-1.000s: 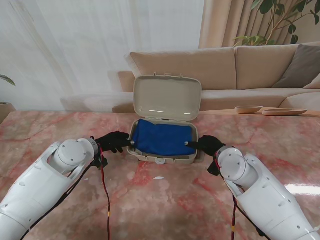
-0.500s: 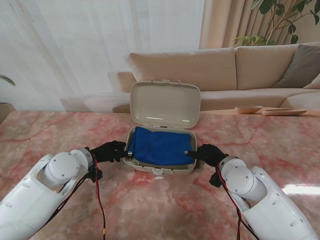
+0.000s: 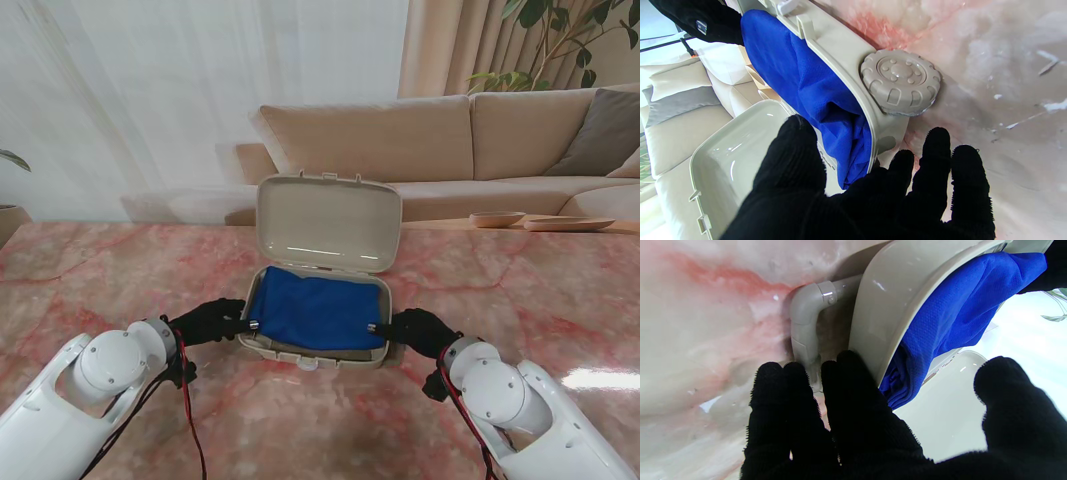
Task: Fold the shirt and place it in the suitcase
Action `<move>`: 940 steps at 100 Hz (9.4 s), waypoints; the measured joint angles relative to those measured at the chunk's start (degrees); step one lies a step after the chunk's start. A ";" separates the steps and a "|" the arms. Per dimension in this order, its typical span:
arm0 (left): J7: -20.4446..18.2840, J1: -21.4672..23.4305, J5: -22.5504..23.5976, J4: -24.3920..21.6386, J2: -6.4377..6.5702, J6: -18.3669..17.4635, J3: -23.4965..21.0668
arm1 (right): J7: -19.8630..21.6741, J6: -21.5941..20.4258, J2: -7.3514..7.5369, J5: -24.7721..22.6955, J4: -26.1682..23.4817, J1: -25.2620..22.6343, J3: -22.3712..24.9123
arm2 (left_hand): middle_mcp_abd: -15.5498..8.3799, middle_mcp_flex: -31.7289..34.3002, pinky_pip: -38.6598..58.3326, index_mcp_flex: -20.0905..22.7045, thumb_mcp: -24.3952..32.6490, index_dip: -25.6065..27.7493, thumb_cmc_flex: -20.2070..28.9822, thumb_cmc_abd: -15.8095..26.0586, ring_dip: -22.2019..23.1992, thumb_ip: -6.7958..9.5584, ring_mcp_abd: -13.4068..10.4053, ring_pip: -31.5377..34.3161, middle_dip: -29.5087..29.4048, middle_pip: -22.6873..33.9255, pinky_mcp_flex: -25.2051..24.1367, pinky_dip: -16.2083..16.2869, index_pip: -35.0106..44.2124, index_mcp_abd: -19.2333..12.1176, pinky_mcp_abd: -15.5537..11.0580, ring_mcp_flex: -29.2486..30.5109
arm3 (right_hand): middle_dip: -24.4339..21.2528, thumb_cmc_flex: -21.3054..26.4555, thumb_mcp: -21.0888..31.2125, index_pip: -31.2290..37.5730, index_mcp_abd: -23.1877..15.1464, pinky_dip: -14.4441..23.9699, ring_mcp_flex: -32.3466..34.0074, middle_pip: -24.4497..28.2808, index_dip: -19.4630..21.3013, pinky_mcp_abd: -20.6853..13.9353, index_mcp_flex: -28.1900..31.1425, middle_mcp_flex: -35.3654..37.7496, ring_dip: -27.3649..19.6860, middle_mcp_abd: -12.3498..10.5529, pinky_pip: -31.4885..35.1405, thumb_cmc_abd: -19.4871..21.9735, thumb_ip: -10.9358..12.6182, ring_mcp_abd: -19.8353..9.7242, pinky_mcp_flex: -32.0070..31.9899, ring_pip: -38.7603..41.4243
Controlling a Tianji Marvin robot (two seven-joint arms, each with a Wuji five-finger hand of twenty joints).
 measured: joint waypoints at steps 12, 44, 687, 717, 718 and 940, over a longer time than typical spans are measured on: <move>0.16 1.54 0.53 -1.27 0.01 0.00 -0.76 | -0.27 0.09 0.00 -0.36 -1.28 -1.56 0.48 | 0.00 0.00 -0.01 -0.01 0.00 0.00 0.00 0.00 0.00 0.00 0.00 0.00 0.00 0.00 0.00 0.00 -0.14 0.00 0.00 0.00 | 0.00 0.02 0.00 0.00 0.00 0.00 0.00 0.00 0.01 0.00 0.02 0.03 0.00 0.00 0.59 0.00 0.00 0.01 0.00 0.00; -0.32 5.05 2.04 -4.37 0.29 -0.22 -2.51 | -0.20 0.39 -0.02 -0.19 -3.26 -4.20 1.63 | 0.00 0.01 -0.01 -0.01 0.00 0.01 0.00 0.00 0.00 0.00 0.00 0.00 0.02 0.00 0.00 0.01 -0.14 0.00 0.00 0.00 | 0.00 0.58 -0.57 0.01 -0.03 0.00 0.00 0.00 0.01 0.00 0.06 0.08 0.00 0.00 0.64 0.01 0.00 0.09 0.00 0.00; 23.88 17.69 2.33 -9.82 -5.87 3.62 -8.53 | -10.28 -10.31 -2.25 -10.64 2.41 4.39 5.14 | -4.76 3.29 1.44 3.39 0.01 3.48 0.00 0.01 0.70 0.00 0.00 0.00 0.13 -0.76 1.23 2.49 9.16 -17.67 1.17 0.57 | -4.32 4.70 16.52 4.69 -19.43 1.38 -2.65 -1.44 -2.58 -1.21 -3.72 -3.20 1.92 -5.72 -6.62 -24.23 -0.84 -11.23 -2.07 3.03; 23.75 18.18 2.54 -9.97 -5.86 3.55 -9.01 | -7.28 -10.82 -1.61 -10.56 1.62 2.23 6.16 | -4.76 3.29 1.35 3.39 0.01 3.48 0.00 0.00 0.70 0.00 0.00 0.00 0.13 -0.77 1.22 2.49 9.15 -17.67 1.17 0.57 | -4.32 4.72 14.92 4.25 -19.39 1.38 -2.63 -2.09 -1.97 -1.19 -2.72 -3.09 1.92 -5.72 -6.59 -23.82 -0.83 -11.22 -2.06 2.82; 23.75 18.21 2.56 -9.99 -5.86 3.54 -9.04 | -7.25 -10.82 -1.59 -10.56 1.62 2.17 6.19 | -4.76 3.29 1.35 3.39 0.01 3.48 0.00 0.00 0.70 0.00 0.00 0.00 0.13 -0.77 1.22 2.49 9.15 -17.67 1.17 0.57 | -4.32 4.72 14.91 4.25 -19.39 1.38 -2.63 -2.09 -1.97 -1.18 -2.72 -3.09 1.92 -5.72 -6.59 -23.82 -0.84 -11.22 -2.06 2.81; 22.82 19.94 3.52 -10.68 -5.65 2.34 -10.68 | -14.28 -17.52 -2.31 -7.89 -2.83 0.37 -2.37 | -4.76 3.29 0.24 3.39 0.01 3.48 0.00 0.00 0.71 0.01 0.00 0.00 0.13 -0.83 1.21 2.49 8.61 -17.68 1.19 0.57 | -4.19 4.77 19.23 3.61 -19.38 0.80 -1.43 -2.89 -1.31 -3.88 -2.17 -2.41 1.33 -5.72 -6.70 -22.25 -0.83 -10.63 -2.03 0.62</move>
